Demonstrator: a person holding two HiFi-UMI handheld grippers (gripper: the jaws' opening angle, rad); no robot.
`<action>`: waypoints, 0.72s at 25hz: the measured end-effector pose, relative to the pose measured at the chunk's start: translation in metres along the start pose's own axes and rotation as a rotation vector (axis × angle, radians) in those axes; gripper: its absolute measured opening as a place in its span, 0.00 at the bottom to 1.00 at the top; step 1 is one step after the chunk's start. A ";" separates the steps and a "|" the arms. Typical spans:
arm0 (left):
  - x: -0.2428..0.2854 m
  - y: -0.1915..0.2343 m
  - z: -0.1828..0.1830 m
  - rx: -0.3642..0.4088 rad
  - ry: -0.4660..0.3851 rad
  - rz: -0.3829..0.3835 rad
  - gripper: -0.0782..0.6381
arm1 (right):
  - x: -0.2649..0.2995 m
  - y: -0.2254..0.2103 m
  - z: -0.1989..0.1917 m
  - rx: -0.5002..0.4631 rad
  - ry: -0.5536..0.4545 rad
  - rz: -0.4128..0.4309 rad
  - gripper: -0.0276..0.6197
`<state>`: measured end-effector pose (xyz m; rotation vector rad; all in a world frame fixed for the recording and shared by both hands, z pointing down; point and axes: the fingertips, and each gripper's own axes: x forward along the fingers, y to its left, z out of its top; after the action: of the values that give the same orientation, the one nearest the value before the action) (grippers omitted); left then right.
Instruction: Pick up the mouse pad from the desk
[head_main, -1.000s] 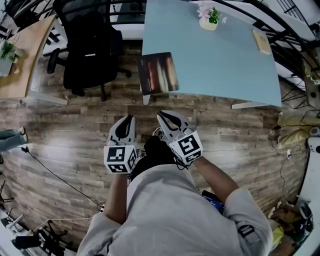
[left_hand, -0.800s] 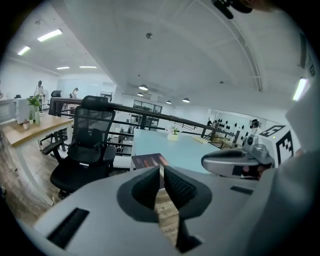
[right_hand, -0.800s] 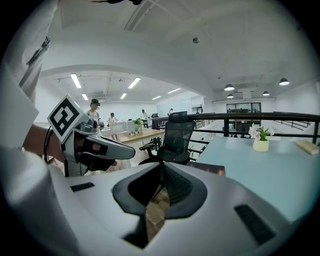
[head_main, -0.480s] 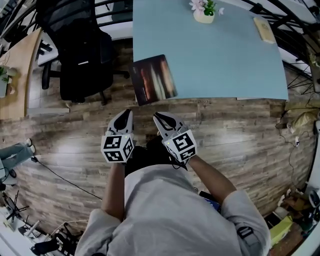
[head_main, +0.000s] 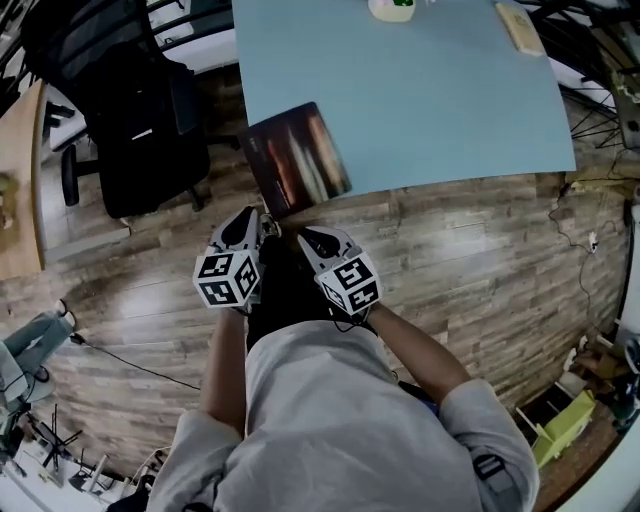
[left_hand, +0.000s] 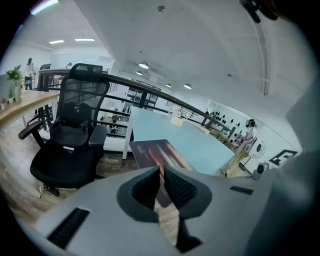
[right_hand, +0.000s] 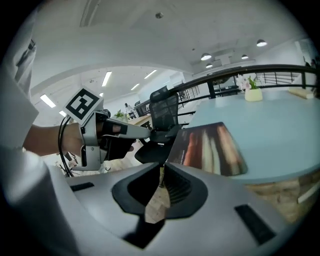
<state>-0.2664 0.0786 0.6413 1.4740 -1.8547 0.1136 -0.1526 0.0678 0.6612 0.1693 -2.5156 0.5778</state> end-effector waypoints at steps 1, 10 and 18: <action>0.006 0.003 -0.001 -0.009 0.013 -0.015 0.16 | 0.004 -0.004 -0.005 0.029 0.012 -0.008 0.09; 0.054 0.038 0.009 -0.069 0.104 -0.118 0.16 | 0.030 -0.026 -0.016 0.231 0.017 -0.117 0.12; 0.085 0.059 0.009 -0.074 0.207 -0.225 0.16 | 0.048 -0.034 -0.030 0.475 -0.021 -0.170 0.15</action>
<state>-0.3262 0.0255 0.7071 1.5467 -1.5041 0.0845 -0.1704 0.0502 0.7223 0.5596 -2.3114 1.0950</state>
